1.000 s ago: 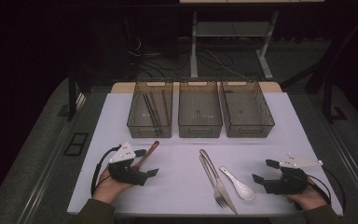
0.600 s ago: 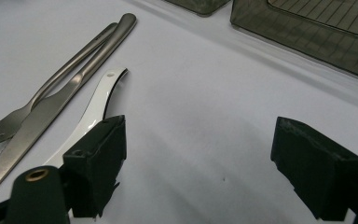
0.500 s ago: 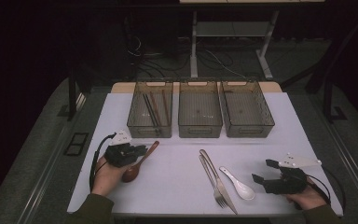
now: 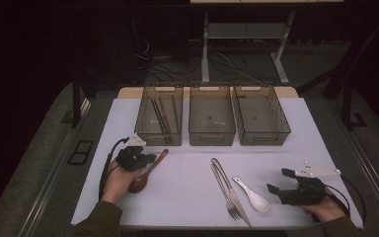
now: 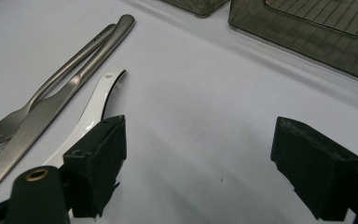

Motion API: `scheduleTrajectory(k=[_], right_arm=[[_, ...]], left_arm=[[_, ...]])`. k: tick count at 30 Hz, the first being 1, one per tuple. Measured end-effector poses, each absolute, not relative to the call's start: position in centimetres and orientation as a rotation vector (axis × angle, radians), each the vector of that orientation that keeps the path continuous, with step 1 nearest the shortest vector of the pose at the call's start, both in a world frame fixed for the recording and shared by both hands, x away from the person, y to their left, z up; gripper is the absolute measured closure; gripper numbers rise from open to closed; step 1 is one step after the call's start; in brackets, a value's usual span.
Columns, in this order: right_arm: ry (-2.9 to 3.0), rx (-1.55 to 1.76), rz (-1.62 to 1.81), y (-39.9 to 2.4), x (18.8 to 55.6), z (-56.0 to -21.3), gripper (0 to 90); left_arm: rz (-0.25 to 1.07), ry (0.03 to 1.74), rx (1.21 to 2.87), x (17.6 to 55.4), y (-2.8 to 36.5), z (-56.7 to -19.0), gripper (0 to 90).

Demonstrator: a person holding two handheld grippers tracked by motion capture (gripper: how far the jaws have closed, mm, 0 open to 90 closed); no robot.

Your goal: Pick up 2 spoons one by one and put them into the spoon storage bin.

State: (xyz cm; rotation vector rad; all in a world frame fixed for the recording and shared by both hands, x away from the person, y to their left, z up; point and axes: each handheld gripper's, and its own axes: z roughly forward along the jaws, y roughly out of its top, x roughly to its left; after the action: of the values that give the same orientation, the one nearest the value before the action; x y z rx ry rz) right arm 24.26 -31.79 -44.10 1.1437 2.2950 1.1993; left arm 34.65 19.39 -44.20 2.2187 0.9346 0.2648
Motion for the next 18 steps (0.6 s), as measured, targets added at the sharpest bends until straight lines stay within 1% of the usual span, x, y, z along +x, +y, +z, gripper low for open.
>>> scheduleTrajectory(k=[10,18], right_arm=[[2.301,1.14,1.197,-31.7,24.2,-44.1,18.3],[2.304,1.134,1.195,-31.6,24.2,-44.1,18.3]], left_arm=[[0.217,0.851,2.279,34.3,18.2,-44.1,89.4],[0.142,0.756,2.314,33.7,16.7,-44.0,89.4]])
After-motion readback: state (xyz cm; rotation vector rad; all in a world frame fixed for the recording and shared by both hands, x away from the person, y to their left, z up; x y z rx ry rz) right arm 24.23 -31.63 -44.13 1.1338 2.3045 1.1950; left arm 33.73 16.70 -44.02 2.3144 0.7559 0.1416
